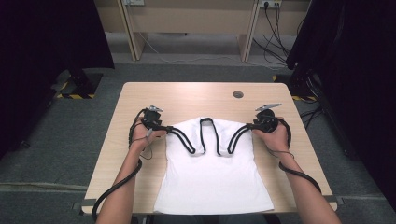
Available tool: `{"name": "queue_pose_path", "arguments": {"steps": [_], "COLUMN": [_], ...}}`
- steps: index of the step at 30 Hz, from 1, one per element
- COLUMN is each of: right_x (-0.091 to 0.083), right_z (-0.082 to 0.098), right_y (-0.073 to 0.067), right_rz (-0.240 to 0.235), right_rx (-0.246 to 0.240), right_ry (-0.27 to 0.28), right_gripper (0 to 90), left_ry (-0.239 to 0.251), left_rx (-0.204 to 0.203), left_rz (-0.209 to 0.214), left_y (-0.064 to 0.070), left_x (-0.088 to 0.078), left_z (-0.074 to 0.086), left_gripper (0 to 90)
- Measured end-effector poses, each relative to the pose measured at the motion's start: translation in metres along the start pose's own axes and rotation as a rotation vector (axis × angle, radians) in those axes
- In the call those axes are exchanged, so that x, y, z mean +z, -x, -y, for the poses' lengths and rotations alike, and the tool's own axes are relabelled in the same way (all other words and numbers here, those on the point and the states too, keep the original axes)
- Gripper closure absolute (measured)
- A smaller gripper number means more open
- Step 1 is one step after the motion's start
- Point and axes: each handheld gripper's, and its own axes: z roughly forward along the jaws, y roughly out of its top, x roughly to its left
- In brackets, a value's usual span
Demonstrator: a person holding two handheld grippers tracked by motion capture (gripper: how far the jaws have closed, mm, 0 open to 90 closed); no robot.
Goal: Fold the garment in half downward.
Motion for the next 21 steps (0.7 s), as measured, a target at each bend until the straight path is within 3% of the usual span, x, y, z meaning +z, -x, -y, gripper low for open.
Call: {"name": "queue_pose_path", "arguments": {"steps": [6,9,13,16,20,21], "right_x": [0.001,-0.007,-0.01,-0.007,0.005,0.005], "right_z": [0.006,0.005,0.003,0.002,0.006,0.006], "right_y": [0.005,0.007,0.014,0.015,0.01,0.01], "right_rz": [0.009,-0.005,-0.028,-0.038,-0.042,-0.042], "right_rx": [0.017,0.044,0.087,0.097,0.068,0.068], "right_ry": [0.015,0.048,0.063,0.041,0.008,0.008], "right_gripper": [55.5,53.1,46.1,42.2,41.6,45.1], "left_ry": [0.027,0.067,0.043,-0.013,-0.019,-0.019], "left_rx": [-0.013,-0.052,-0.057,-0.073,-0.063,-0.063], "left_rz": [-0.026,0.012,0.051,0.096,0.094,0.094], "left_y": [0.0,-0.001,-0.003,-0.003,-0.002,-0.002], "left_x": [0.001,-0.009,-0.014,-0.007,-0.002,-0.002], "left_z": [-0.005,-0.007,-0.007,-0.004,-0.005,-0.005], "left_gripper": [36.8,36.9,36.5,34.7,36.0,36.0]}}
